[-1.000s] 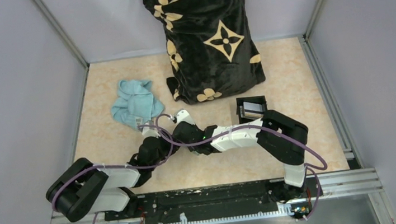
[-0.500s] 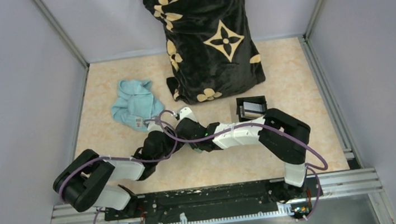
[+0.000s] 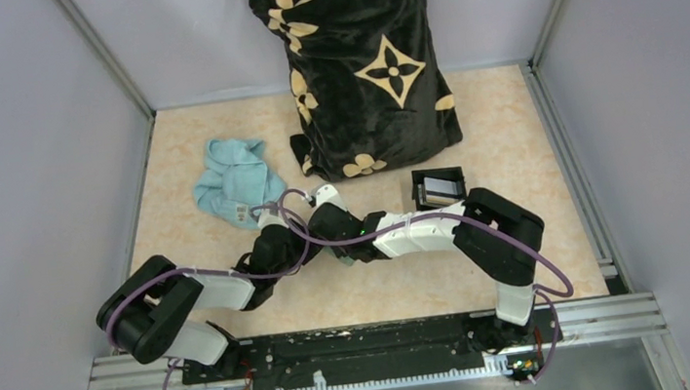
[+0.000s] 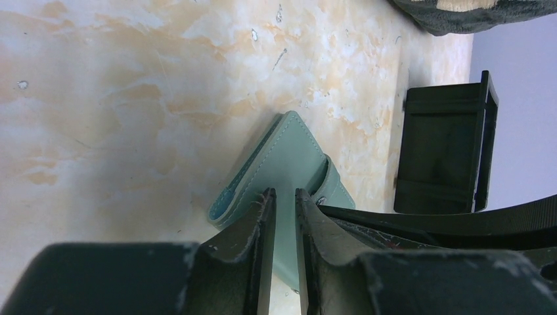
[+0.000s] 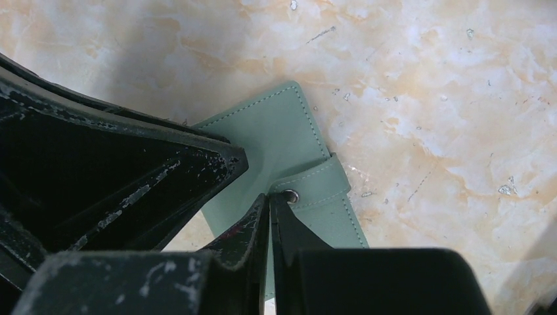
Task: Put the credit cards into the card holder
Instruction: Close the card holder at the center of the board, then adjust the card holder at the center of the board.
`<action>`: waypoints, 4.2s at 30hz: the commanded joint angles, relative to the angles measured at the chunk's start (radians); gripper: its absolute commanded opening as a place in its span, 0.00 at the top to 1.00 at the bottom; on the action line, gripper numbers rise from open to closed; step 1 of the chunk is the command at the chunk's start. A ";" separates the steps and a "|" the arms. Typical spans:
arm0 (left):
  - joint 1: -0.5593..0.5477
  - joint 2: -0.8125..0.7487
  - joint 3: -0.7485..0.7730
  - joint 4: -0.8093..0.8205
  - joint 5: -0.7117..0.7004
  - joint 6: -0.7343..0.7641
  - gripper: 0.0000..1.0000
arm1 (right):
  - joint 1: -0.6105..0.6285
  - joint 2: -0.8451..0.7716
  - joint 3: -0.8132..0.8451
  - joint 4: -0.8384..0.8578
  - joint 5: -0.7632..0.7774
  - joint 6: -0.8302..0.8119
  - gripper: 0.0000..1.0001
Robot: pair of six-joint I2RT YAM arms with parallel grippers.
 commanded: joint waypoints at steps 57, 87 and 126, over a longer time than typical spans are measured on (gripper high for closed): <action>-0.231 -0.403 -0.048 -0.587 -0.213 -0.056 0.75 | -0.149 -0.102 -0.086 0.130 0.000 -0.089 0.93; -0.280 -0.124 0.112 -0.836 -0.435 -0.191 0.74 | -0.090 -0.134 -0.204 0.155 -0.074 0.022 1.00; -0.171 -0.364 -0.053 -0.465 -0.356 0.074 0.03 | -0.176 -0.347 -0.231 0.268 -0.028 0.063 0.48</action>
